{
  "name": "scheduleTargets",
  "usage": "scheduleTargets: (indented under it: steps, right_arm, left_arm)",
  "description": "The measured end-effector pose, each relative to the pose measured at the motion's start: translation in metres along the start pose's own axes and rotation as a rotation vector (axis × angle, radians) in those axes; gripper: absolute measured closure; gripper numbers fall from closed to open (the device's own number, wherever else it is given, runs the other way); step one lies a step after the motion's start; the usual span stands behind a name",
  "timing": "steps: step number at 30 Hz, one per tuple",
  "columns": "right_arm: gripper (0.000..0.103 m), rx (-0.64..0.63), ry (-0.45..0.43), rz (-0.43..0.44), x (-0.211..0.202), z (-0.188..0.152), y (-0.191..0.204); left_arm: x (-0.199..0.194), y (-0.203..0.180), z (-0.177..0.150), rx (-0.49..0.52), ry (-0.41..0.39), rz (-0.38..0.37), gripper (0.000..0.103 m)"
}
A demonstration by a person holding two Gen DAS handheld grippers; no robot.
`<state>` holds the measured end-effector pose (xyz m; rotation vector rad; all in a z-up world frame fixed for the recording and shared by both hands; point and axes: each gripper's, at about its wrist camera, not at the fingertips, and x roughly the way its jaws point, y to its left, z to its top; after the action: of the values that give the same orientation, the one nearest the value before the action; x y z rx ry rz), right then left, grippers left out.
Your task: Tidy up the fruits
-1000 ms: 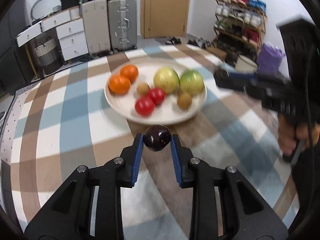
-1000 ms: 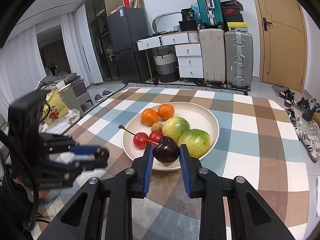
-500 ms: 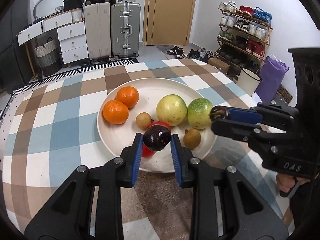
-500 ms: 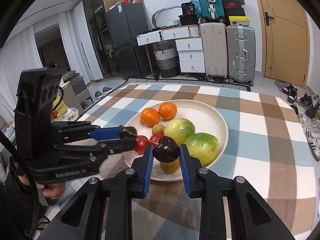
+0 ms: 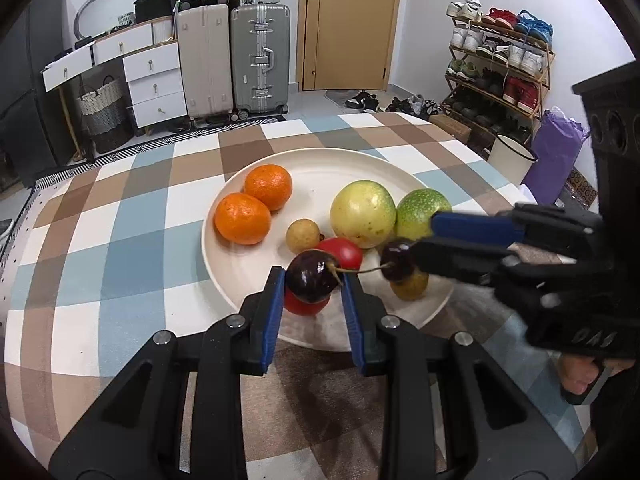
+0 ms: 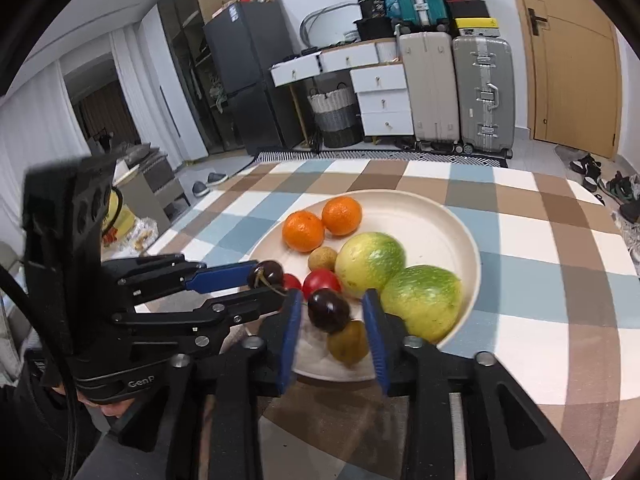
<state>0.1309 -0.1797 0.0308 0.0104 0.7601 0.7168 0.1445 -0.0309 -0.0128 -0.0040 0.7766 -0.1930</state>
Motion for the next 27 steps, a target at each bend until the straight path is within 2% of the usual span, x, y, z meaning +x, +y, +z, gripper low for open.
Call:
scheduleTargets:
  steps: [2,4,5,6,7,8,10,11,13,16,22,27]
  right_arm:
    - [0.063,0.007,-0.025,-0.015,-0.009,0.000,-0.004]
    - [0.053,0.011,-0.039,-0.020,-0.018,0.000,-0.008]
    - [0.050,0.011,-0.047,-0.022,-0.022,0.000,-0.010]
    - [0.048,0.010,-0.052,-0.027,-0.025,0.000,-0.010]
    - [0.041,0.011,-0.057,-0.032,-0.029,-0.001,-0.011]
    - [0.031,0.014,-0.066,-0.032,-0.034,-0.002,-0.012]
    - [0.017,0.018,-0.087,-0.020,-0.043,-0.005,-0.013]
    - [0.012,0.020,-0.093,-0.016,-0.046,-0.007,-0.012]
    - [0.006,0.016,-0.098,-0.010,-0.051,-0.009,-0.011]
    - [0.001,-0.001,-0.114,-0.019,-0.058,-0.014,-0.006]
    - [0.000,-0.023,-0.156,-0.030,-0.069,-0.026,0.001]
    - [0.000,-0.021,-0.200,-0.028,-0.081,-0.035,0.004]
  left_arm:
    - [-0.001,0.003,-0.001,-0.013,0.004,0.001,0.071]
    - [-0.005,0.007,-0.003,-0.031,0.004,0.002,0.054]
    - [-0.008,0.009,-0.004,-0.038,-0.003,0.004,0.048]
    - [-0.012,0.010,-0.004,-0.043,-0.015,0.012,0.036]
    - [-0.016,0.011,-0.005,-0.047,-0.027,0.020,0.023]
    - [-0.020,0.012,-0.005,-0.049,-0.041,0.026,0.019]
    - [-0.031,0.014,-0.007,-0.054,-0.074,0.028,0.016]
    - [-0.035,0.014,-0.008,-0.057,-0.080,0.027,0.015]
    - [-0.044,0.016,-0.011,-0.067,-0.096,0.025,0.003]
    - [-0.060,0.015,-0.018,-0.067,-0.149,0.038,0.001]
    - [-0.081,0.009,-0.033,-0.061,-0.208,0.070,0.001]
    - [-0.090,0.008,-0.045,-0.077,-0.219,0.099,0.001]
